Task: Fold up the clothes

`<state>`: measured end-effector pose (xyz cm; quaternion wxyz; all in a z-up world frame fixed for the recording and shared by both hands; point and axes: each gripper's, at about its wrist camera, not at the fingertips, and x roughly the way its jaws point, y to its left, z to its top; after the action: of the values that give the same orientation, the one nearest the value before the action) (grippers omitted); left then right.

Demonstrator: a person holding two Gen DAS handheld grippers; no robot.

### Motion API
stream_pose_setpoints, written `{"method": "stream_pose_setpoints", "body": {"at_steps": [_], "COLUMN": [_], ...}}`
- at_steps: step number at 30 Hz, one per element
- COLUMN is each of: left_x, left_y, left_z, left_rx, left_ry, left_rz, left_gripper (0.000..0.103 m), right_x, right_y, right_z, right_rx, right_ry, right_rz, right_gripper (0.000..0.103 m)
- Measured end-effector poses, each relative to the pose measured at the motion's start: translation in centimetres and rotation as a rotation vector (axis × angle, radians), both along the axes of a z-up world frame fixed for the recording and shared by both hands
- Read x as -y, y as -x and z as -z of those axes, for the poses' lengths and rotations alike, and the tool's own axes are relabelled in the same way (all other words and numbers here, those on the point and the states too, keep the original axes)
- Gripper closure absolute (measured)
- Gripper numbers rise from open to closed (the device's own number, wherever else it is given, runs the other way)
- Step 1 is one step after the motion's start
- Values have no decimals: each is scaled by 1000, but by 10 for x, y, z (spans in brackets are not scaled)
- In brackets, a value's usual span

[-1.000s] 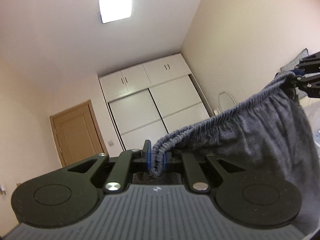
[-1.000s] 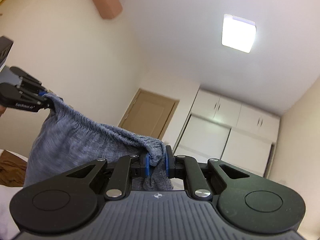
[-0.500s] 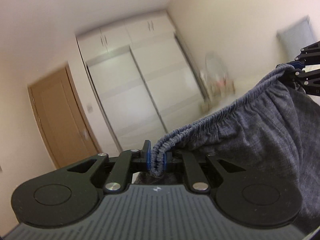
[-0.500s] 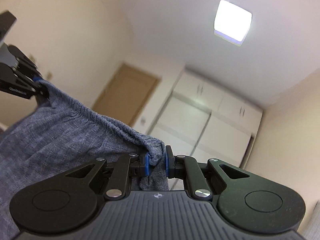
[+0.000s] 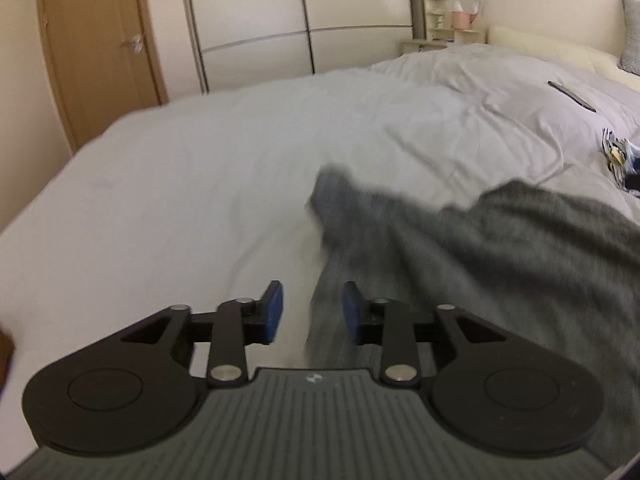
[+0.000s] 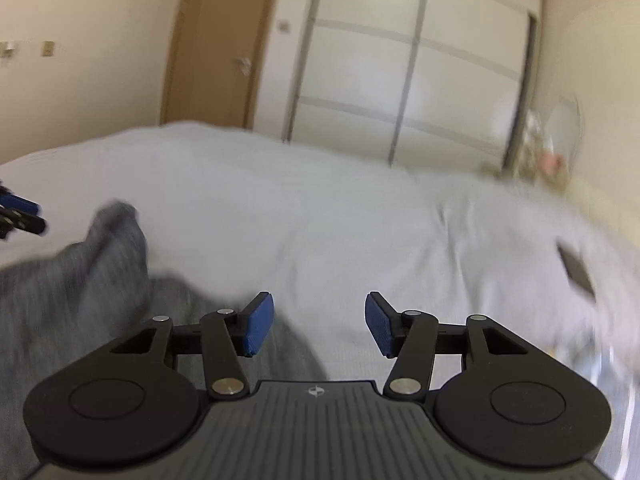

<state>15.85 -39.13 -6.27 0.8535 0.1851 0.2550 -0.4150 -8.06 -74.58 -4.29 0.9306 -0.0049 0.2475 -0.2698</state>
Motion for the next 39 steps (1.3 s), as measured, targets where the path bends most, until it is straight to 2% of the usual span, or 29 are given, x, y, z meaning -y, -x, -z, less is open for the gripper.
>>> {"method": "stream_pose_setpoints", "body": {"at_steps": [4,8,15,17,18,19,20,24,26,28,34,36,37,39], "left_x": [-48,-50,-53,-53,-54,-54,-55,-84,-106,-123,-134,-134,-134,-134], "left_y": [5,8,14,16,17,18,19,33,38,38,27,29,32,43], "left_z": [3,7,15,17,19,20,21,-9,-26,-33,-14,-13,-15,-21], "left_rx": [-77,-138,-245,-276,-291,-306,-322,-218,-144,-82,-84,-80,-74,-46], "left_ry": [21,45,88,100,106,112,118,125,103,41,-98,-95,-85,-63], "left_rz": [-38,-4,56,73,81,90,98,60,20,-19,-92,-99,-94,-64], "left_gripper": [66,63,63,71,90,103,103,103,103,103,100,99,98,91], "right_x": [-8,-26,-39,-42,-43,-44,-45,-48,-50,-51,-49,-46,-44,-40], "right_y": [64,115,149,153,154,155,156,161,163,165,169,168,168,166], "right_z": [24,48,58,58,58,59,59,61,62,63,73,75,76,78], "right_rx": [4,24,36,42,43,44,45,49,50,52,99,133,149,148], "right_ry": [-118,-195,-289,-294,-299,-303,-308,-326,-336,-345,-435,-477,-498,-536], "right_rz": [48,104,171,175,177,178,179,184,186,189,177,167,163,149], "right_gripper": [44,42,42,41,41,40,40,40,40,40,41,41,43,70]}}
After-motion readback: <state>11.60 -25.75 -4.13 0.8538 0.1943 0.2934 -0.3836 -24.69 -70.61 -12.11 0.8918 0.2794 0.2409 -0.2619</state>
